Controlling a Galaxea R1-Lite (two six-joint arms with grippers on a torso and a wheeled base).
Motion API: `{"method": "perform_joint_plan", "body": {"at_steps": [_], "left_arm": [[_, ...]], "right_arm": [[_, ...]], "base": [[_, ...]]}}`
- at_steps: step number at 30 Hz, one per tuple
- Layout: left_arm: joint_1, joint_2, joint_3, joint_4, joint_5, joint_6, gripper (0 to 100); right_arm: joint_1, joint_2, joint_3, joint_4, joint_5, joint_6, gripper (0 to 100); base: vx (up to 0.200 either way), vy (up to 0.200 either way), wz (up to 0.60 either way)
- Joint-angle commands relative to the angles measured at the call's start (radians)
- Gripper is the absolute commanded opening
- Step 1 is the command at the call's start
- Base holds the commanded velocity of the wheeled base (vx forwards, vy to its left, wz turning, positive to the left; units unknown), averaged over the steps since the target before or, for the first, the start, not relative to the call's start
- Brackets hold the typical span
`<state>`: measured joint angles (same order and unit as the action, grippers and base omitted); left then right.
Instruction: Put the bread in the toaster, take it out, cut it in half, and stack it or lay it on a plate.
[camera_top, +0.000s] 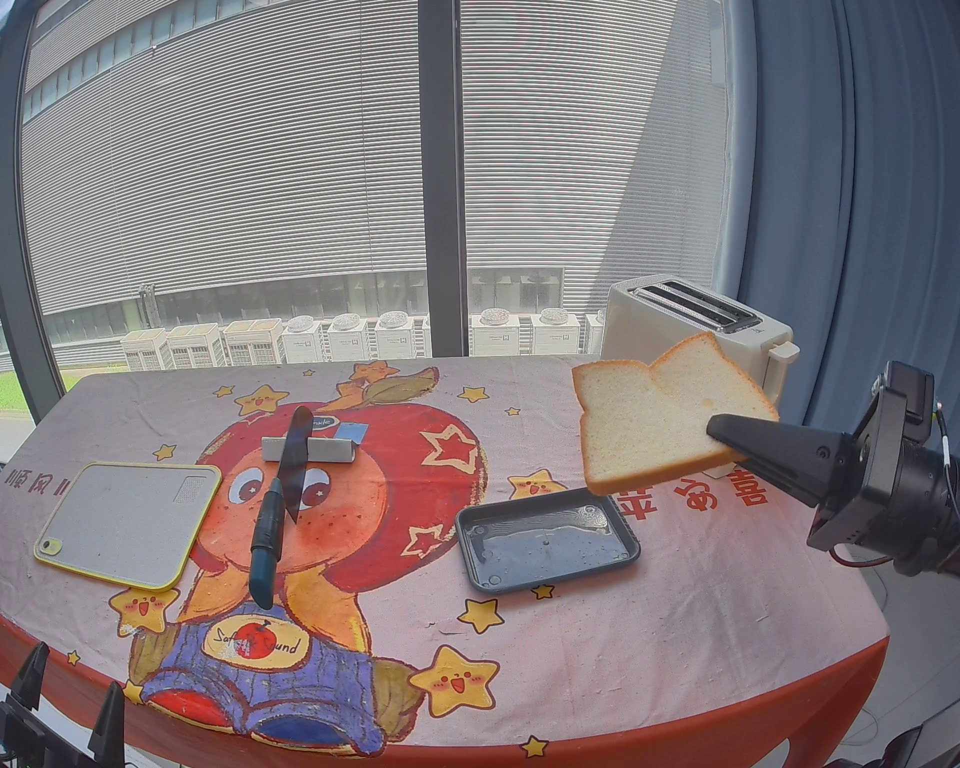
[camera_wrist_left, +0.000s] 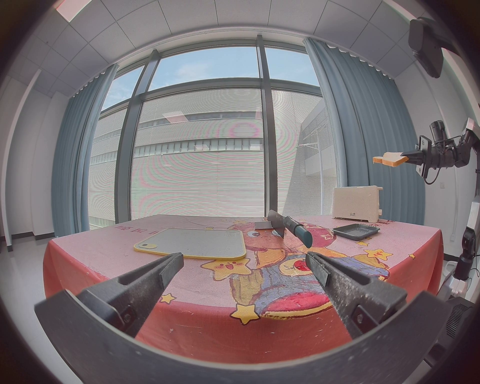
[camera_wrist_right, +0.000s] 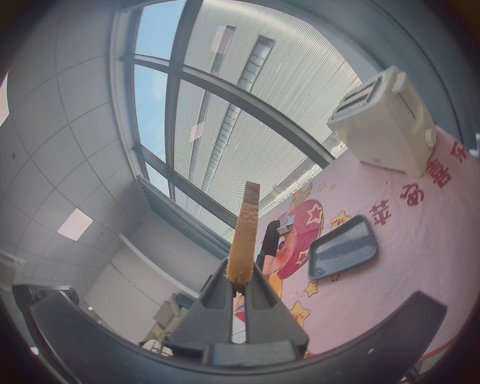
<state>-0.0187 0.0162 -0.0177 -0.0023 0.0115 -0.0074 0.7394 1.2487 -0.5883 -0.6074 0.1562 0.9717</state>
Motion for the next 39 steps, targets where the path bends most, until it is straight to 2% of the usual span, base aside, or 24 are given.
{"method": "perform_joint_plan", "body": {"at_steps": [1,7,10,12,13,14,18,20,23,24,28,34,39], "left_arm": [[0.0,-0.016,0.018,-0.001,0.001,0.0,100],[0.0,-0.016,0.018,-0.001,0.001,0.0,100],[0.0,-0.016,0.018,-0.001,0.001,0.0,100],[0.0,-0.016,0.018,-0.001,0.001,0.0,100],[0.0,-0.016,0.018,-0.001,0.001,0.0,100],[0.0,-0.016,0.018,-0.001,0.001,0.0,100],[0.0,-0.016,0.018,-0.001,0.001,0.0,100],[0.0,-0.016,0.018,-0.001,0.001,0.0,100],[0.0,-0.016,0.018,-0.001,0.002,0.0,100],[0.0,-0.016,0.018,-0.001,0.002,0.0,100],[0.0,-0.016,0.018,-0.001,0.002,0.0,100],[0.0,-0.016,0.018,-0.001,0.002,-0.002,100],[0.0,-0.016,0.018,-0.001,0.002,-0.002,100]], "right_arm": [[0.003,-0.003,0.007,0.0,-0.024,-0.053,0],[-0.002,-0.006,0.048,-0.002,-0.037,-0.206,0],[0.002,-0.006,0.053,-0.002,-0.049,-0.231,0],[0.002,-0.005,0.062,-0.002,-0.066,-0.268,0],[0.002,-0.005,0.062,-0.002,-0.066,-0.268,0],[0.0,-0.005,0.07,-0.002,-0.073,-0.303,0],[-0.003,-0.008,0.076,-0.003,-0.078,-0.354,0],[-0.003,-0.012,0.077,-0.003,-0.084,-0.364,0],[-0.003,-0.02,0.104,-0.035,-0.095,-0.426,0],[-0.008,-0.018,0.124,-0.072,-0.095,-0.467,0],[-0.017,-0.009,0.159,-0.14,-0.095,-0.527,0],[-0.02,-0.008,0.182,-0.179,-0.093,-0.559,0],[-0.02,-0.008,0.185,-0.178,-0.093,-0.561,0]], "base": [[0.0,0.0,0.0],[0.0,0.0,0.0],[0.0,0.0,0.0],[0.0,0.0,0.0],[0.0,0.0,0.0],[0.0,0.0,0.0],[0.0,0.0,0.0],[0.0,0.0,0.0],[0.0,0.0,0.0],[0.0,0.0,0.0],[0.0,0.0,0.0],[0.0,0.0,0.0],[0.0,-0.2,0.0]]}}
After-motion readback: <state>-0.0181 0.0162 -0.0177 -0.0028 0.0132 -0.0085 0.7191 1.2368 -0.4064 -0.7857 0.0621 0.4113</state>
